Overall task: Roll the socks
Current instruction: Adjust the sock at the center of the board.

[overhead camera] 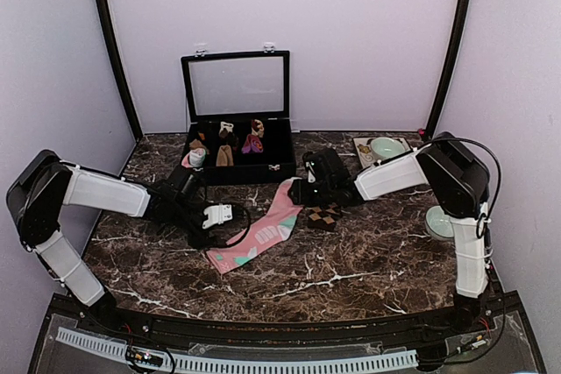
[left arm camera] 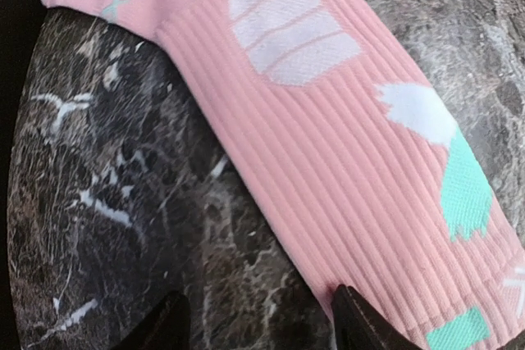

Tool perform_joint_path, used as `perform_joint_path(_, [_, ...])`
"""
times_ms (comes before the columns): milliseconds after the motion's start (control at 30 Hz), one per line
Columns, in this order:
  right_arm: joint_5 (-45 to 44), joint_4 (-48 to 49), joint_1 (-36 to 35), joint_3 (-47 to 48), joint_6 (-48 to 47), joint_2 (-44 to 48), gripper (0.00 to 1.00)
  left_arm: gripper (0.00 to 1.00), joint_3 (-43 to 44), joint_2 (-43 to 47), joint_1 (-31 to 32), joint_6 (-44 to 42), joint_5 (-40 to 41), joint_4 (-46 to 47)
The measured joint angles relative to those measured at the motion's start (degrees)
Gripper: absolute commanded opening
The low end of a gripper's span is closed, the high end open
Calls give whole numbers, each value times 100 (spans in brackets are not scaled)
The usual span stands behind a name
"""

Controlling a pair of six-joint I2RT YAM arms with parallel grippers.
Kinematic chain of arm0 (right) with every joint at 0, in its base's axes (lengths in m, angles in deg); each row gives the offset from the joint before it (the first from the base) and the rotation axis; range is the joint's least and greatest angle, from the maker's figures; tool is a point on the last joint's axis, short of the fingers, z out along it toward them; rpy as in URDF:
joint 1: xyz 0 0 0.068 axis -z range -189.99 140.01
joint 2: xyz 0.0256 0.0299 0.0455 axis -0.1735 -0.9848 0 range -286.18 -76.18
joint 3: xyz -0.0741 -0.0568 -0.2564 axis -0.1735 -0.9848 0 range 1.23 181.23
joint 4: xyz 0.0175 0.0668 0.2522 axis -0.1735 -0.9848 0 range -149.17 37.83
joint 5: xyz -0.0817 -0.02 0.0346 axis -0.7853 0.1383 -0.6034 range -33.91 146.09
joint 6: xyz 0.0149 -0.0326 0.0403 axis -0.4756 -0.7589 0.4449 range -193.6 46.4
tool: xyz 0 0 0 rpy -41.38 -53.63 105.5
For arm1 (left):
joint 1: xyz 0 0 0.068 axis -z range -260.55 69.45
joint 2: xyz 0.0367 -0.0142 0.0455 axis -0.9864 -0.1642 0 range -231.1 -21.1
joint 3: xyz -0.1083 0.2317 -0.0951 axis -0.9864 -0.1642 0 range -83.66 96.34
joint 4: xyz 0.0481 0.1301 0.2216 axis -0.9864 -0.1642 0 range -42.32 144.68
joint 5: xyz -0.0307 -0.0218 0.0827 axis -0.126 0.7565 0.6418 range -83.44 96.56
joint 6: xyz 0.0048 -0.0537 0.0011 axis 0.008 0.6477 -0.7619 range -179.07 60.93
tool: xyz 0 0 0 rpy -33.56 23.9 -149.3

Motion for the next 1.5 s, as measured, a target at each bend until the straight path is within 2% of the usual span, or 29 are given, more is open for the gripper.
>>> perform_joint_path(200, [28,-26,192,-319,-52,240,59,59,118,-157,678,111,-50,0])
perform_joint_path(367, [363,-39,396,-529,-111,422,66,58,459,-452,1064,245,-103,-96])
perform_joint_path(533, [754,-221,708,-616,-225,605,74,58,723,-568,1152,415,-254,-308])
perform_joint_path(767, [1191,-356,1069,-1060,-337,1231,73,58,1045,-568,1239,629,-629,-737])
perform_joint_path(867, [1113,-385,1095,-1102,-463,1419,73,56,1185,-555,1239,695,-776,-879])
perform_joint_path(1033, [664,-363,498,-1508,-715,2041,63,54,1213,-407,1180,715,-883,-1204])
perform_joint_path(1200, [734,-177,-184,-1631,-671,1993,49,54,1213,-98,966,686,-1008,-1513])
perform_joint_path(1500, [748,-352,-48,-1211,-544,1012,41,53,1097,52,1082,369,-986,-1759])
